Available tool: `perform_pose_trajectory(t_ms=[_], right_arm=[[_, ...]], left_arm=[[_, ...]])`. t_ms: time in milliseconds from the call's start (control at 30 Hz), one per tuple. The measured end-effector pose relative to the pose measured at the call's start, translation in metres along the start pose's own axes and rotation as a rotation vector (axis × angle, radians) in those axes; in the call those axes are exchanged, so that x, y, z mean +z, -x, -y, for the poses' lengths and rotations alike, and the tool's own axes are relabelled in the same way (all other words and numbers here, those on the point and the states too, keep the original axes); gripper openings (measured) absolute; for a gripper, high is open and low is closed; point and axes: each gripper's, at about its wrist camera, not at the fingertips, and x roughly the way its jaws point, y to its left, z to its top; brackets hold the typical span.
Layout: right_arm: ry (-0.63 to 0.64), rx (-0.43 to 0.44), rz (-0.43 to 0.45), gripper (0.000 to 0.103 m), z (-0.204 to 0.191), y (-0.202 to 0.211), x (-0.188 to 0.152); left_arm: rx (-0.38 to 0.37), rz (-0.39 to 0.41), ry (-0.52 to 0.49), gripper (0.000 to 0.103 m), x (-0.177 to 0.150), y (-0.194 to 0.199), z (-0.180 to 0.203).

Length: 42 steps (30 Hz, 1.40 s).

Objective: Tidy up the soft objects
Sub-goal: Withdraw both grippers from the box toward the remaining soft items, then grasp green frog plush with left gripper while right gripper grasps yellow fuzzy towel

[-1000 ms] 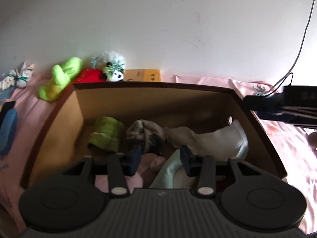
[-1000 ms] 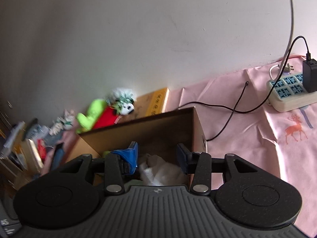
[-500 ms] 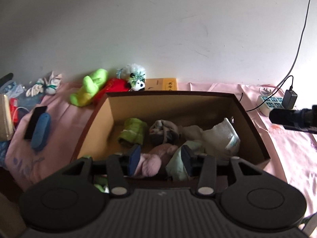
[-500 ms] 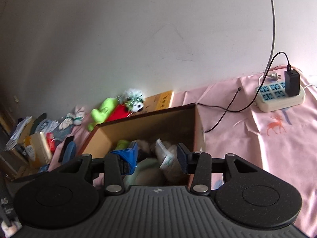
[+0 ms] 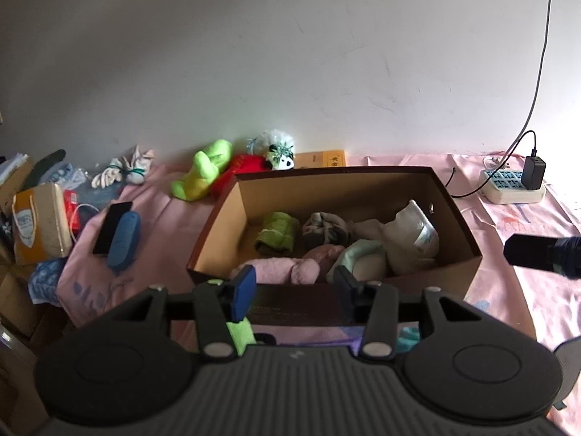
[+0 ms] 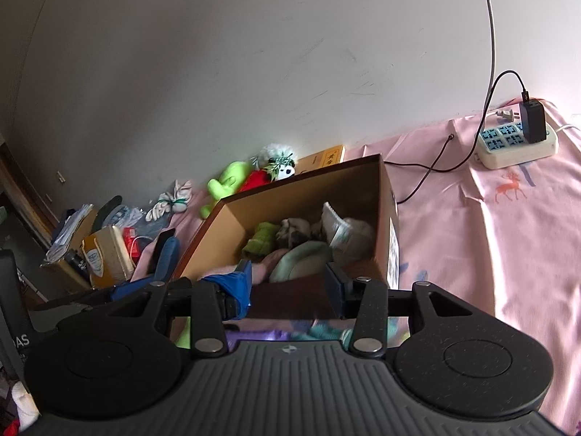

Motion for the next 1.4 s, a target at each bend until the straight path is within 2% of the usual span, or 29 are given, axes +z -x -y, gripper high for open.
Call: perform_pose_trajectory(t_ms=[267,600,1033,1233,1400], right_arm=[[-0.014,0.007,-0.012,0.028,-0.006,0.012,-0.018],[-0.099,0.029,-0.031,0.028,-0.004,0.019,-0.046],[-0.118,0.006,-0.05,0.029,0.007,0.014,-0.101],[-0.131,-0.012,-0.063,0.029,0.015,0.011,-0.119],[-0.158,-0.028,-0.072,0.029,0.023,0.007,-0.127]], left_arm=[[0.017,-0.007,-0.019,0.048,-0.018,0.022,0.002],[0.061,-0.028,-0.017,0.048,-0.044,0.036,-0.007],[0.085,-0.108,0.085,0.048,-0.095,0.032,-0.056],[0.104,-0.126,0.085,0.048,-0.12,0.026,-0.069],[0.038,-0.122,0.087,0.048,-0.139,0.023,-0.08]])
